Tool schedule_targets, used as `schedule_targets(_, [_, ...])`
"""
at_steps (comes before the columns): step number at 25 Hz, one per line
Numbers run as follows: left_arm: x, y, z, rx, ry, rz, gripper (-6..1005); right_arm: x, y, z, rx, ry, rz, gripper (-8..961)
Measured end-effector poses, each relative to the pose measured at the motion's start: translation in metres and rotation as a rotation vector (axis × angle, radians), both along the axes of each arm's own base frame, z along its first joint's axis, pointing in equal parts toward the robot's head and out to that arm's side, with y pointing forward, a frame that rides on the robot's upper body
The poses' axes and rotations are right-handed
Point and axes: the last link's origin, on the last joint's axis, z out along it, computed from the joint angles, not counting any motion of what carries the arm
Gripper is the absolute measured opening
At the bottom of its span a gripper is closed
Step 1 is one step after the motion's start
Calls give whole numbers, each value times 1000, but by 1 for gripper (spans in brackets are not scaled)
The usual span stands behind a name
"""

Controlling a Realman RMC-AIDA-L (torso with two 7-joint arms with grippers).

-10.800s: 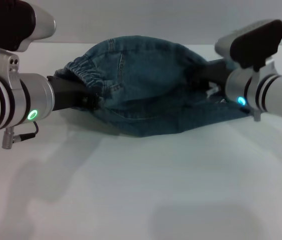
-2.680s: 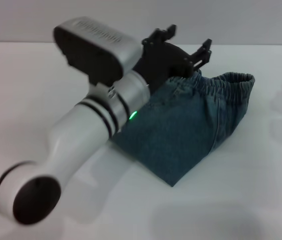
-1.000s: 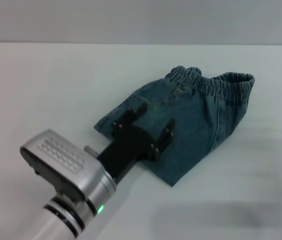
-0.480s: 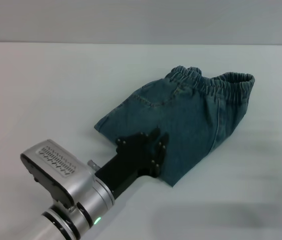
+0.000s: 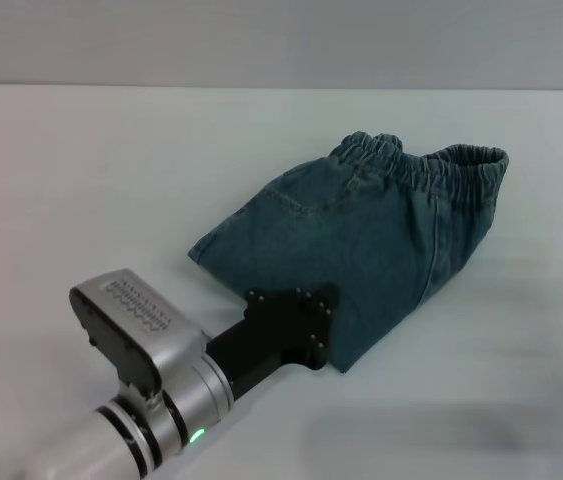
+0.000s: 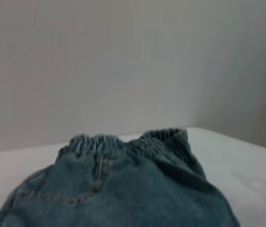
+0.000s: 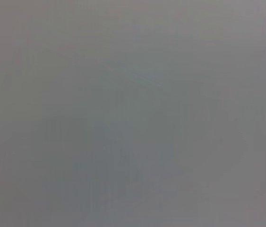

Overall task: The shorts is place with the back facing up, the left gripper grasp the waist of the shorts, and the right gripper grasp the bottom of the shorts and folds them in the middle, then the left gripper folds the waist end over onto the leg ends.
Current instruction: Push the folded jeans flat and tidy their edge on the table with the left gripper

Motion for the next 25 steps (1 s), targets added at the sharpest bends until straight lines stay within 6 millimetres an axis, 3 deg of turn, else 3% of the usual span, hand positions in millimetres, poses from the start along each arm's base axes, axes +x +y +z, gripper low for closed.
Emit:
schedule_targets(7, [-8,21,3,-21,22,59,1,-3,1,-1,3,12,5,43])
schedule_targets(17, [-22,60,28,80,55,124,8,-7,0,-2,9,29,8,42])
schedule_targets(25, [-14,88,38,117,69,106,13,-8,3,-3,-2,30,10,42])
